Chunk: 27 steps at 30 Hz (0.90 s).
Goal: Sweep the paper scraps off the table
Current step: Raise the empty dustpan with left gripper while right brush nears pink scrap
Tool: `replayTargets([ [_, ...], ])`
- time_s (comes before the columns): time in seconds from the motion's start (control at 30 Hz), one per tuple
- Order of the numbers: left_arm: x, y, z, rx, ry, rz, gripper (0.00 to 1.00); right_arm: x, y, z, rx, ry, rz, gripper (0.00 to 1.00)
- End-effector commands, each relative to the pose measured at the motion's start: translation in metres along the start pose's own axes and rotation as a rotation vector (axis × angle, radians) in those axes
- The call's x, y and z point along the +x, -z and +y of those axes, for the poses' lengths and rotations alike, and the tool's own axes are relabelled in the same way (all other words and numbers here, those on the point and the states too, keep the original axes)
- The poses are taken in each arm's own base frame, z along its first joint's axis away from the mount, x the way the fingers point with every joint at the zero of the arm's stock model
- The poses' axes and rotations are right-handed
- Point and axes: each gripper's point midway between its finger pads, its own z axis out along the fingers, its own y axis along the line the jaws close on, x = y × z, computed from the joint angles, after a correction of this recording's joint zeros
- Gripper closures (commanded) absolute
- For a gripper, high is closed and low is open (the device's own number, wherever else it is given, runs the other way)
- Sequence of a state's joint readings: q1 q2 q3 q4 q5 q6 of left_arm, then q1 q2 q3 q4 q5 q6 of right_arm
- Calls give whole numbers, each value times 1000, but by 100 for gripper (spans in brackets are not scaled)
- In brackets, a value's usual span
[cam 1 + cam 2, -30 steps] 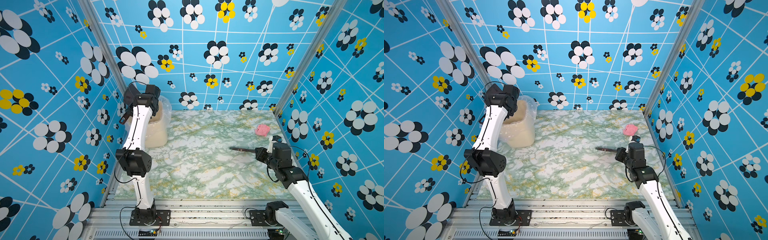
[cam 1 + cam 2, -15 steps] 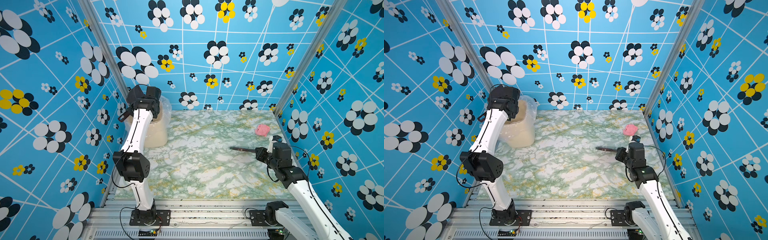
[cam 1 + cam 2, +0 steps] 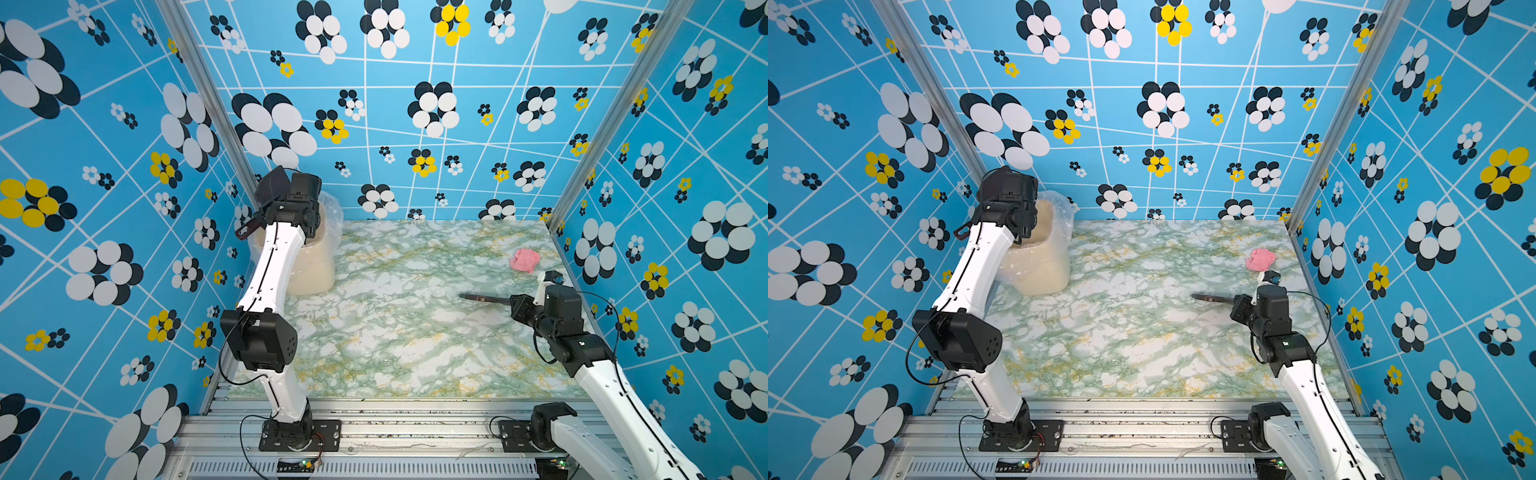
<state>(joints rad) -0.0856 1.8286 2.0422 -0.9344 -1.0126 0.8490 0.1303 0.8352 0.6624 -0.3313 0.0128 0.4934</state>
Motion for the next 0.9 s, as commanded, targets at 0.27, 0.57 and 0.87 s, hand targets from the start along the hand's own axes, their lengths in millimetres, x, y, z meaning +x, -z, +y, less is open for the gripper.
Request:
replayTargets([
  [0.27,-8,58,11,211,348,-213,100,-55,14,-3,50,1,-158,100],
  [0.57,-30,104,-18,471,483,-359,100,-108,18,-19,152,-27,-287,100],
  [0.87,-50,154,-25,649,570,-522,100,-155,24,-39,259,-88,-457,100],
])
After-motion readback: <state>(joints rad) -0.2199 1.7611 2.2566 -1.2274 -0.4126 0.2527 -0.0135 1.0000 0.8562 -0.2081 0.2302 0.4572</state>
